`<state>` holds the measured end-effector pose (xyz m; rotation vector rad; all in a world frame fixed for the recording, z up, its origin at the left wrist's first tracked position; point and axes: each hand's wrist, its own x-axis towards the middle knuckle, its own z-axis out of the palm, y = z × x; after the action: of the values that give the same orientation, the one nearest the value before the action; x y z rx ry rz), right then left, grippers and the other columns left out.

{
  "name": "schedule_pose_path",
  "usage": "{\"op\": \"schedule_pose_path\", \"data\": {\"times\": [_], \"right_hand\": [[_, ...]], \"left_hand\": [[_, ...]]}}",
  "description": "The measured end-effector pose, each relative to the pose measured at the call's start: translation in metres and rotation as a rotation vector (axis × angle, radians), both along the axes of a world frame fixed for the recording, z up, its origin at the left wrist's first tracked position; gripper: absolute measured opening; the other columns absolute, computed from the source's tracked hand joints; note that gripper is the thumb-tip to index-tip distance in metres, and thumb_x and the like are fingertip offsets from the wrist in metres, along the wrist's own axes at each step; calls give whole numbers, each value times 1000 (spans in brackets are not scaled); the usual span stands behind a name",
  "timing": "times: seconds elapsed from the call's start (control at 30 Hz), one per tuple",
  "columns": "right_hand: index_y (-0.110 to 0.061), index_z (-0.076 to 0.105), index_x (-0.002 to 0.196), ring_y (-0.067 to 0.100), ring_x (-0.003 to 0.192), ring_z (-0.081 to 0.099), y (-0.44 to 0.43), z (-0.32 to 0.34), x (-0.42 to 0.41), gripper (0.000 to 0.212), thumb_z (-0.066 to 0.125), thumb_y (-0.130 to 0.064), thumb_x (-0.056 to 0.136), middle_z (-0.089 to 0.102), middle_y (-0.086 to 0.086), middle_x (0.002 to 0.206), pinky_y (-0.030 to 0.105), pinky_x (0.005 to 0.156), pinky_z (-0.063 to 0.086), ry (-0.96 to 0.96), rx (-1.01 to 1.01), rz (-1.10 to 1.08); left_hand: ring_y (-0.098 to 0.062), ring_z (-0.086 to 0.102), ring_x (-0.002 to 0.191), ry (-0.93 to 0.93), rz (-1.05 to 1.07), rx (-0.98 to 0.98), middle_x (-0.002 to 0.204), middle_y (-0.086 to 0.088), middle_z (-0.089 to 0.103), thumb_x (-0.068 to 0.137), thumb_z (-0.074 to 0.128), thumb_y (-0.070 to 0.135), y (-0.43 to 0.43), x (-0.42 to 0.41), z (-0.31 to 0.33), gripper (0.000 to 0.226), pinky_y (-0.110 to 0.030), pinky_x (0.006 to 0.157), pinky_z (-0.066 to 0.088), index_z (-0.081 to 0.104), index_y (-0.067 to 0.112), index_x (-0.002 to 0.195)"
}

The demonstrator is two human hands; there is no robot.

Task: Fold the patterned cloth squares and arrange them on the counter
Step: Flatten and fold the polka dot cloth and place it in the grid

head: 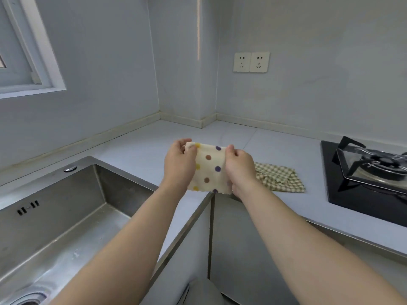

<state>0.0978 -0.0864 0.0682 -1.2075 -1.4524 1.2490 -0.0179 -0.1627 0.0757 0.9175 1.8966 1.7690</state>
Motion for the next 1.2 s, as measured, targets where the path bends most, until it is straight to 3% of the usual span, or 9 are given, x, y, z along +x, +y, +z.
{"op": "schedule_pose_path", "data": {"times": [0.1, 0.2, 0.3, 0.47, 0.7, 0.83, 0.9, 1.03, 1.2], "right_hand": [[-17, 57, 98, 13, 77, 58, -4, 1, 14, 38, 32, -45, 108, 62, -1, 86, 29, 58, 39, -123, 247, -72], [-23, 51, 98, 13, 71, 59, -12, -1, 33, 34, 29, -47, 108, 60, -5, 77, 30, 56, 39, -281, 445, -135], [-30, 49, 102, 13, 68, 65, -18, -4, 57, 31, 26, -50, 108, 62, -9, 72, 30, 54, 40, -387, 513, -205], [-26, 48, 97, -14, 55, 57, -27, -4, 97, 28, 30, -44, 109, 55, -8, 66, 32, 52, 33, -315, 431, -279], [-18, 48, 88, 10, 65, 60, -2, -14, 158, 36, 32, -42, 109, 56, -4, 70, 34, 60, 36, -284, 364, -501], [-14, 50, 88, -9, 56, 56, 19, -19, 191, 36, 34, -38, 110, 52, -4, 69, 24, 51, 34, -263, 360, -518], [-14, 52, 90, -2, 59, 54, 35, -26, 206, 37, 34, -39, 110, 54, -5, 71, 30, 56, 32, -252, 344, -537], [-17, 60, 100, 13, 78, 59, 71, -39, 247, 37, 33, -42, 109, 62, -3, 85, 32, 65, 45, -191, 280, -565], [-21, 59, 99, 5, 68, 53, 91, -8, 320, 34, 33, -41, 110, 58, -7, 78, 22, 56, 37, -158, 217, -639]], "left_hand": [[-27, 70, 92, -361, -69, -12, 104, -7, 72, 98, 59, 48, 7, 14, -8, 38, -41, 79, 59, 66, 13, 110], [-25, 67, 73, -416, -78, 24, 83, -7, 70, 101, 56, 46, 17, 36, -14, 40, -33, 65, 54, 63, 9, 86], [-23, 61, 70, -317, -18, 113, 77, -4, 64, 102, 49, 48, 27, 59, -20, 41, -38, 69, 52, 58, 13, 81], [-16, 45, 63, -57, 35, 150, 70, 4, 49, 104, 44, 49, 34, 101, -22, 46, -35, 60, 39, 42, 14, 74], [-16, 55, 70, -25, -196, 91, 77, 3, 58, 104, 37, 52, 53, 168, -31, 44, -33, 62, 43, 53, 18, 80], [-13, 51, 65, 88, -206, 111, 76, -1, 58, 107, 36, 45, 80, 195, -37, 45, -29, 57, 39, 56, 9, 88], [-12, 50, 65, 129, -199, 118, 75, -1, 58, 108, 36, 43, 98, 211, -38, 43, -28, 56, 36, 55, 9, 88], [-12, 48, 61, 193, -223, 97, 69, 4, 52, 108, 37, 41, 137, 252, -43, 39, -30, 56, 41, 48, 16, 79], [-17, 51, 65, 202, -309, 5, 70, 3, 52, 107, 36, 40, 175, 319, -20, 39, -41, 66, 48, 46, 18, 77]]}}
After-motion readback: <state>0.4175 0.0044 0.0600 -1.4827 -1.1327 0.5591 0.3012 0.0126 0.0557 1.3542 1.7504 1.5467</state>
